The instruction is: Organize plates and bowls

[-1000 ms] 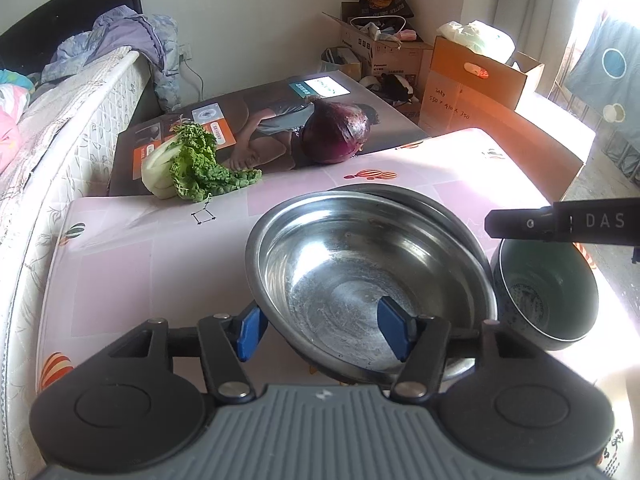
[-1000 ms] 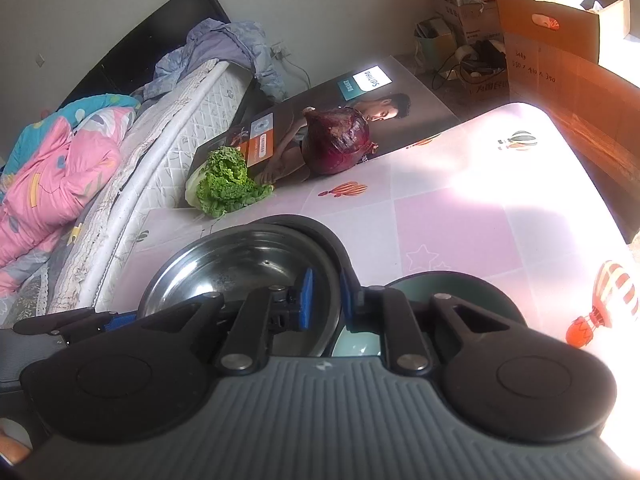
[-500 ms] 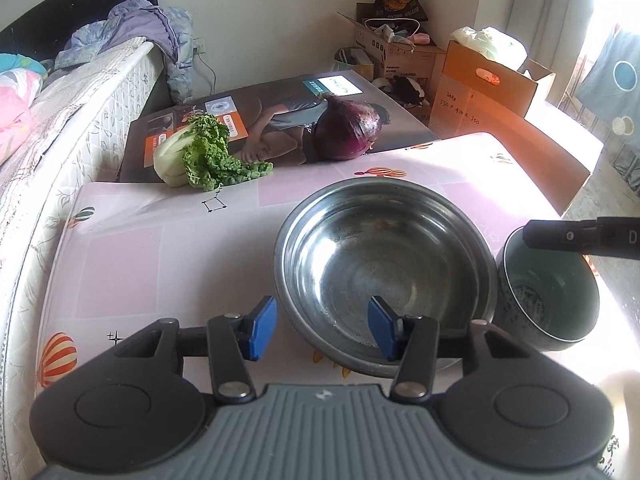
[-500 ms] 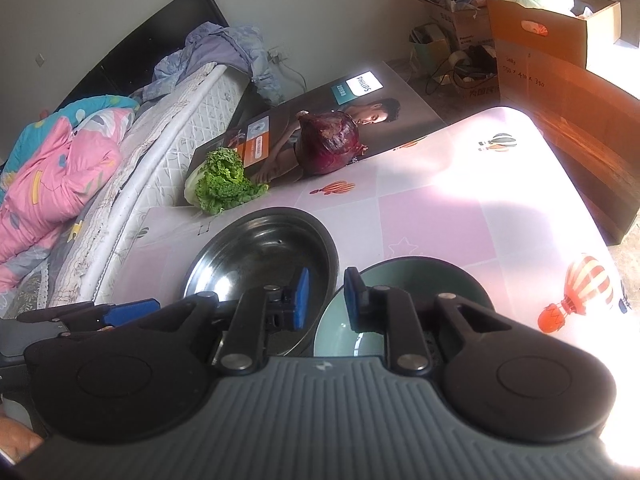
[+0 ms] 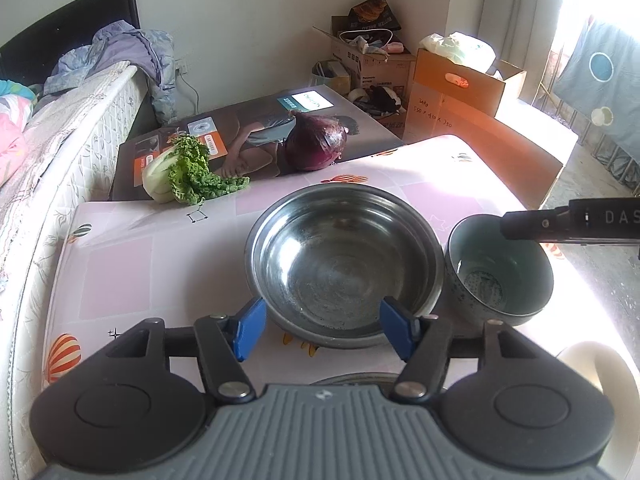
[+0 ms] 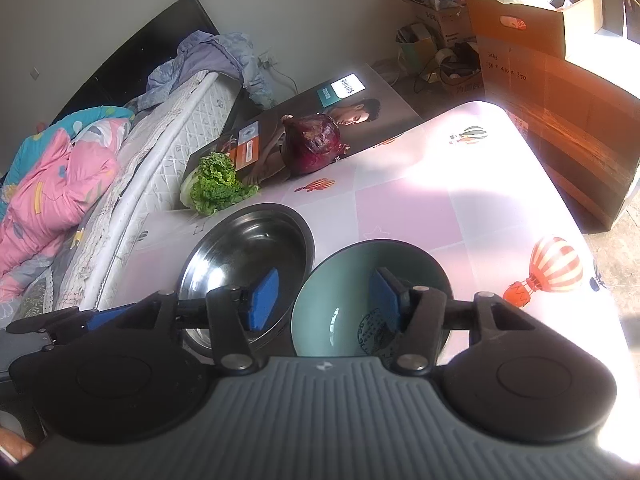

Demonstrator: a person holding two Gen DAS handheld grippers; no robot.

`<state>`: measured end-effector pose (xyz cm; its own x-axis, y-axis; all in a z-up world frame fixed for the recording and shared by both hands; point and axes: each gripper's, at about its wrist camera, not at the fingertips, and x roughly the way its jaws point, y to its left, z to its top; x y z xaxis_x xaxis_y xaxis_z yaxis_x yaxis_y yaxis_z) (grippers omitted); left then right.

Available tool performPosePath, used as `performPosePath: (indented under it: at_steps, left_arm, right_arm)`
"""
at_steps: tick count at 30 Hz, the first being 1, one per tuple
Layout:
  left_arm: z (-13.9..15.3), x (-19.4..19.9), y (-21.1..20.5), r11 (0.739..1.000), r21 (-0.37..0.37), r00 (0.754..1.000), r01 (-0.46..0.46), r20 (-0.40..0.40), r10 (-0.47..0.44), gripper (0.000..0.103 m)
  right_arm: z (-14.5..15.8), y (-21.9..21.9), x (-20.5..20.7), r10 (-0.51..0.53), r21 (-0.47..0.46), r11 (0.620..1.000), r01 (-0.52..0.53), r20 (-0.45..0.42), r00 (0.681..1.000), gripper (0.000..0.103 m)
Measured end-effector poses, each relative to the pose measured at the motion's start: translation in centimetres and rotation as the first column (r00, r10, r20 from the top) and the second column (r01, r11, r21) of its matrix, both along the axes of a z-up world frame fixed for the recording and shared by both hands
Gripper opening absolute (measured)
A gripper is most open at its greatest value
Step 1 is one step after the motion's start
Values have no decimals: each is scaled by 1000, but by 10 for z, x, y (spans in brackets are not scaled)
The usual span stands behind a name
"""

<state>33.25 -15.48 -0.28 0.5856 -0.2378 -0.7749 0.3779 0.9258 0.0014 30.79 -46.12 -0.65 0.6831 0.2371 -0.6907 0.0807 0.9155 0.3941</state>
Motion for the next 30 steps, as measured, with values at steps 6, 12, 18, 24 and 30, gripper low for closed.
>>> performPosePath:
  at_steps: [6, 12, 18, 24, 30]
  left_arm:
    - [12, -20, -14, 999, -27, 999, 43, -3, -44, 67]
    - [12, -28, -31, 994, -67, 996, 85, -29, -88, 69]
    - [-1, -23, -49, 988, -109, 990, 107, -76, -116, 59]
    - [-18, -9, -66, 989, -121, 986, 85, -131, -101, 40]
    - [-31, 0, -77, 990, -124, 983, 67, -160, -86, 30]
  right_arm:
    - [12, -10, -21, -12, -23, 1000, 12, 5, 1000, 60]
    - [18, -24, -35, -29, -33, 999, 29, 12, 1000, 60]
    - [9, -37, -33, -41, -31, 999, 41, -5, 999, 60]
    - [-14, -49, -17, -46, -2, 999, 46, -44, 998, 60]
    - [-35, -55, -5, -47, 10, 999, 48, -69, 997, 50]
